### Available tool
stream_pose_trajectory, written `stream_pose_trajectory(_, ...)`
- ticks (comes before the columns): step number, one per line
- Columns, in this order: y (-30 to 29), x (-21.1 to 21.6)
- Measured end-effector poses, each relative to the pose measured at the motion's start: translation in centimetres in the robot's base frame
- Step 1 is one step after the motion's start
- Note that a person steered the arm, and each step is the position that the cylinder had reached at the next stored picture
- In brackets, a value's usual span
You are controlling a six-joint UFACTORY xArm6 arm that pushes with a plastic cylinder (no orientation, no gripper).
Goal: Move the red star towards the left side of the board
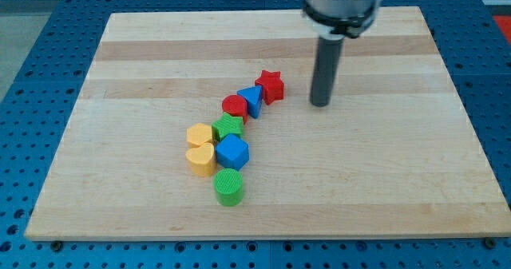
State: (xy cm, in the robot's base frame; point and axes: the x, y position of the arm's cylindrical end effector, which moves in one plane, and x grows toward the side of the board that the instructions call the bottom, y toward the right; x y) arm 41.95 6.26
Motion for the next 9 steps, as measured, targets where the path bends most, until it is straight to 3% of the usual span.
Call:
stream_pose_trajectory(2,-17.8,-7.5)
stream_pose_trajectory(3,-18.8,-8.8)
stream_pose_trajectory(7,-3.8,-2.6)
stream_pose_trajectory(8,1.5,-2.4)
stream_pose_trajectory(9,1.0,-6.7)
